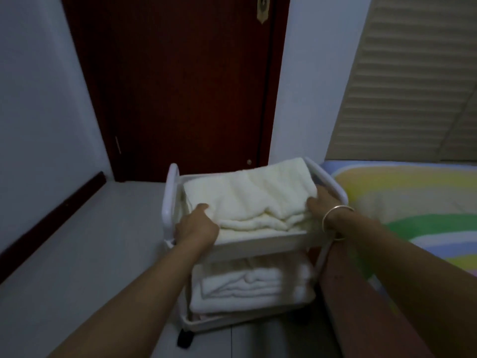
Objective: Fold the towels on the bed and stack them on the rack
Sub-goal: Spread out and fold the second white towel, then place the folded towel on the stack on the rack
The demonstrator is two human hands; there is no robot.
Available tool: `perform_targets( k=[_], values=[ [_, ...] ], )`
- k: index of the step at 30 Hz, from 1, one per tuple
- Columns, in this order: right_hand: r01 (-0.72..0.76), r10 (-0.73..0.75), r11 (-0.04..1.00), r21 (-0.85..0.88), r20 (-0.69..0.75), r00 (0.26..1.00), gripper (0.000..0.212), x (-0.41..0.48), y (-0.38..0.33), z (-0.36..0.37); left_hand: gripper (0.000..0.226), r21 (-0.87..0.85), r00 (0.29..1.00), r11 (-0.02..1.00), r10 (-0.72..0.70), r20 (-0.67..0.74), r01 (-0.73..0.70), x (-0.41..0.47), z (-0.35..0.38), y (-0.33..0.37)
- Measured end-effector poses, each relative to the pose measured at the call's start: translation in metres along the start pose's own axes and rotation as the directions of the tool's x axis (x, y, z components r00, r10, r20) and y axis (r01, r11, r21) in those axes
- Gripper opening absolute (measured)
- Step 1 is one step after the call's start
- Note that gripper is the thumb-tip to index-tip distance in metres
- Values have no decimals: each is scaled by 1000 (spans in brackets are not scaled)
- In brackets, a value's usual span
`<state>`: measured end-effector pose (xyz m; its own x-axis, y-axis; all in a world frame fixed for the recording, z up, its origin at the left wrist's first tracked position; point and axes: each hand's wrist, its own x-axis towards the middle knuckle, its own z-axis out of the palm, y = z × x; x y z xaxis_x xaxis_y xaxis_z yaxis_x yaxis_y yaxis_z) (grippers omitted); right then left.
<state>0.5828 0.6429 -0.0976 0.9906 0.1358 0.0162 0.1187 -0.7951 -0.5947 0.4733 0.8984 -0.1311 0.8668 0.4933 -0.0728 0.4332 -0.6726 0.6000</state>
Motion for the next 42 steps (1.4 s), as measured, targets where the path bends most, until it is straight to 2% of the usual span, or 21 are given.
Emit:
perform_targets(
  k=[1,3,6,8,11,17,21,27,29,31,33,34,36,37,38,40,42],
  values=[
    [2,0,997,-73,25,1000,82,-1,4,7,56,13,1000,1000,-6,2,6,2,1,-4],
    [36,-28,972,-233,40,999,73,-4,10,17,57,33,1000,999,2,3,-2,-1,2,-9],
    [36,-24,948,-318,43,999,67,-15,14,20,58,42,1000,999,14,19,-15,-15,0,-13],
    [2,29,933,-360,81,996,64,-29,18,16,61,48,999,999,20,31,-21,-29,-5,-18],
    [-55,112,924,-378,131,985,68,-61,22,8,60,70,996,997,37,77,-42,-60,-8,-19],
    [-64,161,908,-414,204,966,68,-130,26,-11,53,156,996,988,6,94,-21,-127,-14,-23],
    [-55,155,883,-466,178,972,61,-187,21,-12,54,185,990,982,14,142,-41,-171,-28,-42],
    [-208,279,915,-344,169,945,66,-251,19,-15,54,156,986,986,28,164,-54,-229,-40,-56],
    [-199,297,912,-358,242,924,70,-262,12,-21,52,106,996,994,-9,92,-1,-237,-42,-59],
    [-163,331,869,-467,305,893,66,-265,-6,-30,54,59,998,998,15,-67,-11,-236,-44,-52],
    [-96,239,827,-554,191,952,47,-258,-30,-38,53,214,965,957,228,-130,-197,-235,-43,-27],
    [-56,123,805,-591,74,990,55,-253,-41,-39,55,265,935,919,332,-121,-292,-236,-41,-11],
    [90,-165,757,-647,-57,985,69,-244,-50,-27,60,332,886,848,458,-72,-412,-236,-30,9],
    [181,-257,720,-670,-15,966,68,-241,-46,-17,65,390,870,806,493,-24,-445,-235,-19,10],
    [251,-286,670,-699,69,956,66,-240,-34,-4,71,421,874,785,484,41,-454,-229,-2,-2],
    [303,-235,642,-704,195,952,74,-237,-3,21,74,457,895,781,439,82,-426,-223,25,-24],
    [283,-211,671,-685,190,959,93,-226,17,34,71,458,910,796,405,85,-397,-215,35,-33]
  ],
)
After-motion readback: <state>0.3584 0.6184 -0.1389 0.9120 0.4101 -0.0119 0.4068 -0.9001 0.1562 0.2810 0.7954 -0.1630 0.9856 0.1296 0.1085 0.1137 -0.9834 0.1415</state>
